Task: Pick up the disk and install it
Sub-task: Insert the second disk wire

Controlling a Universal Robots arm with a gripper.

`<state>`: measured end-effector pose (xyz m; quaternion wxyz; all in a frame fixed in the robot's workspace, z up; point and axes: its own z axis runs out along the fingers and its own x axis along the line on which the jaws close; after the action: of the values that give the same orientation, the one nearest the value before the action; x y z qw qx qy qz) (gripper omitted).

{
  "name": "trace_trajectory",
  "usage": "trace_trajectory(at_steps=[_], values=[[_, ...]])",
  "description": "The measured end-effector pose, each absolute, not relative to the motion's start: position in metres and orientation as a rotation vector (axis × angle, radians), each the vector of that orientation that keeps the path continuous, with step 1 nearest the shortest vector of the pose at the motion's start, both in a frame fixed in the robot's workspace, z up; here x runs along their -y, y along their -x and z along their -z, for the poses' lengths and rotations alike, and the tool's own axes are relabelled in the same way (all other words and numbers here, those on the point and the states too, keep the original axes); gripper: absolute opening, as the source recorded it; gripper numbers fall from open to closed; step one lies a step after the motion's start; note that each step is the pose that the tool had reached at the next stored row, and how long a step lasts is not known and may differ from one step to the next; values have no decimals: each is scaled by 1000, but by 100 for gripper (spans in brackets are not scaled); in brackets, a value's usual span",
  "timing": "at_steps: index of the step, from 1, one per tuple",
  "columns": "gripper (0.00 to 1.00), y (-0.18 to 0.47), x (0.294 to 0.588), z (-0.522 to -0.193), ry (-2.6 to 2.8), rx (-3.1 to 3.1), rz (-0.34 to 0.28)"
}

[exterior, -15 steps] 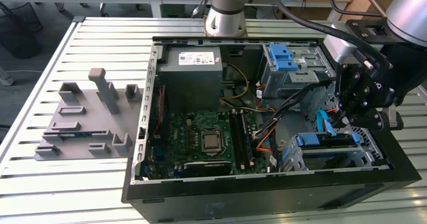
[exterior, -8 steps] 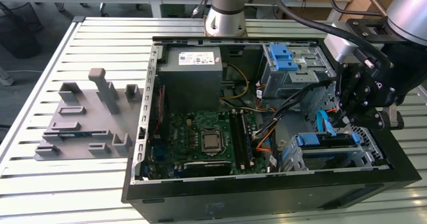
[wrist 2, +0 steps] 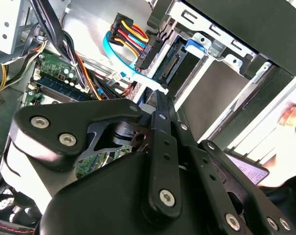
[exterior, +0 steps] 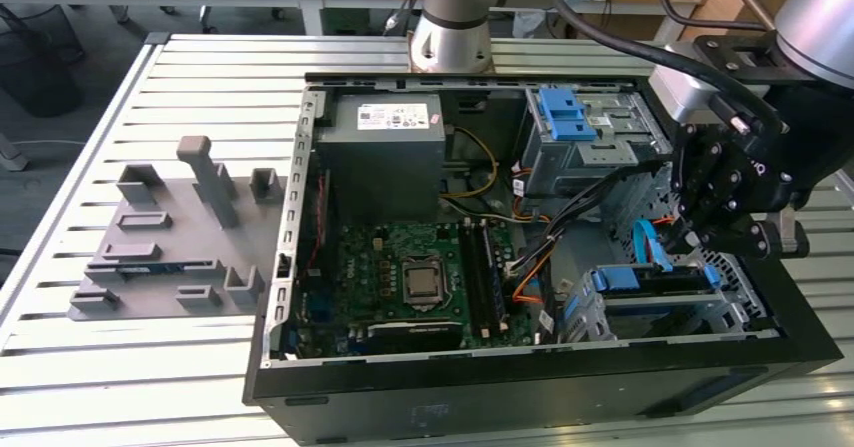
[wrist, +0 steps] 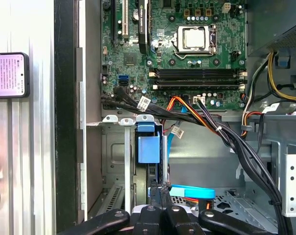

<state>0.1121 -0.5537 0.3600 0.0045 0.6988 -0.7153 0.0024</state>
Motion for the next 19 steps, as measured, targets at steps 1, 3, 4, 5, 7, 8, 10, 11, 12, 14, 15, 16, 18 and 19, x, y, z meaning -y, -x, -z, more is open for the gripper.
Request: trace_trajectory(at_steps=[1,3,4,5,7,8,10,11,12,14,15,16,18,19], values=[[11,-112,554,-360,-2189,2241,-7],[11,-112,554,-360,-2189,2241,-7],[11,-112,553,-360,-2189,2241,-8],[11,-112,553,-360,-2189,2241,-8],[11,-112,549,-360,-2189,2241,-7],[11,-112,547,-360,-2189,2241,-8],[11,-113,543,-360,-2189,2241,-8],[11,-113,541,-360,-2189,2241,-8],[11,-114,540,-361,-2189,2241,-7],[11,-114,537,-363,-2189,2241,-8],[11,-114,536,-364,-2189,2241,-8],[11,-115,535,-364,-2189,2241,-7],[11,-117,534,-365,-2189,2241,-7],[11,-119,534,-365,-2189,2241,-7]])
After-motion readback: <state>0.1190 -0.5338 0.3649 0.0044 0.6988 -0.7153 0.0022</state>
